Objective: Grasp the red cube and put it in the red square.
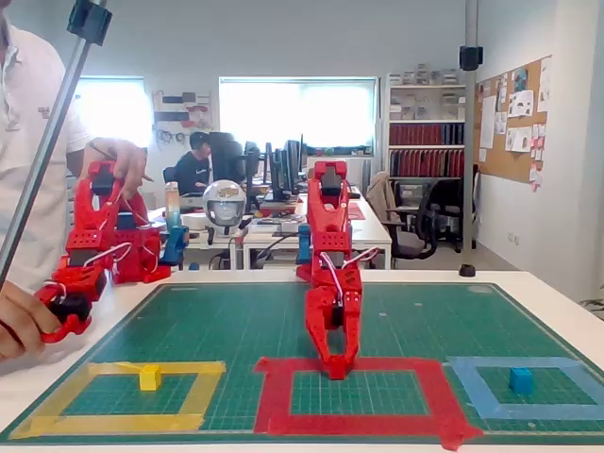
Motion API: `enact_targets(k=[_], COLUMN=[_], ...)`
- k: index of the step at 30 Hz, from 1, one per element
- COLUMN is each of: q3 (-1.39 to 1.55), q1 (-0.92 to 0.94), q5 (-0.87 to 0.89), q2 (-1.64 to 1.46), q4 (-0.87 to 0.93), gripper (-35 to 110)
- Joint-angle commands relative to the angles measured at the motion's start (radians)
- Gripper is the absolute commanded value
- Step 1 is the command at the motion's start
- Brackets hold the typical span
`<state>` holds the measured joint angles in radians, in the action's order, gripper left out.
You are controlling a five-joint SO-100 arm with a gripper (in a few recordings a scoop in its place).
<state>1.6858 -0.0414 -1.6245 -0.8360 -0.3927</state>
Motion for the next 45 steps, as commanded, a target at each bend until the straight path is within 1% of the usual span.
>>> enact_targets(k=[1, 4, 9, 13, 30, 45], q3=[0.012, 0.011, 0.009, -0.037, -0.140, -0.135], q1=[-0.023, -0.021, -0.026, -0.031, -0.038, -0.023], q5=[-0.025, -0.017, -0.015, -0.014, 0.006, -0.002], q2=[-0.035, -0.035, -0.037, -0.057, -0.052, -0.052], q4=[-0.008, 0.002, 0.011, 0.147, 0.189, 0.179], gripper=[1, 5, 5, 5, 6, 16])
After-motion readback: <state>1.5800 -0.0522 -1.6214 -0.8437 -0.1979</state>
